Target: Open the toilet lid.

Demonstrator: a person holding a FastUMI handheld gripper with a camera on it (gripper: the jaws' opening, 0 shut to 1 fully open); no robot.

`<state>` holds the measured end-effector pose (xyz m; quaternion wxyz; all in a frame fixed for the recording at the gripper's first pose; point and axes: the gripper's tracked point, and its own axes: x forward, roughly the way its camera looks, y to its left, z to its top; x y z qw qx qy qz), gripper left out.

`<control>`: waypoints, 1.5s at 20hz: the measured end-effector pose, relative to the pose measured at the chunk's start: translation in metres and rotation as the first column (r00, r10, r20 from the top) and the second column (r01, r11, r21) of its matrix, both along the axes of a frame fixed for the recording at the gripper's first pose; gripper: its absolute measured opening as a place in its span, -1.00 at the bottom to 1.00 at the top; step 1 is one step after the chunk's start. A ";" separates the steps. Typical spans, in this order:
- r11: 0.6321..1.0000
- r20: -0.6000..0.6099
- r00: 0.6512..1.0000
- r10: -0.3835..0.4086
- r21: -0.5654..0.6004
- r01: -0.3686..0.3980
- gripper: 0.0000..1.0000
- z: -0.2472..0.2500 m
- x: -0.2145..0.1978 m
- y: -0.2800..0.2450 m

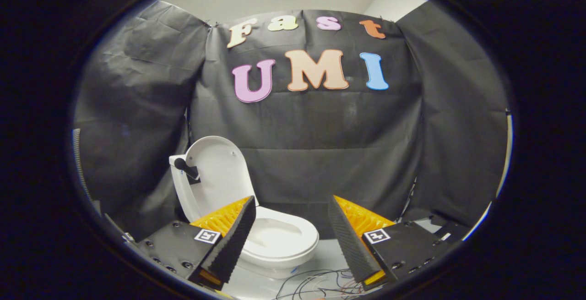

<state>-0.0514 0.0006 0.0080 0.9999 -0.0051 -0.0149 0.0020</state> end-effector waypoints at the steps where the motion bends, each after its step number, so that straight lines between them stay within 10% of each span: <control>1: 1.000 -0.001 1.000 0.000 -0.001 0.000 0.96 0.000 0.000 0.000; 30: 1.000 -0.003 1.000 0.004 -0.003 -0.004 0.96 -0.003 0.000 0.002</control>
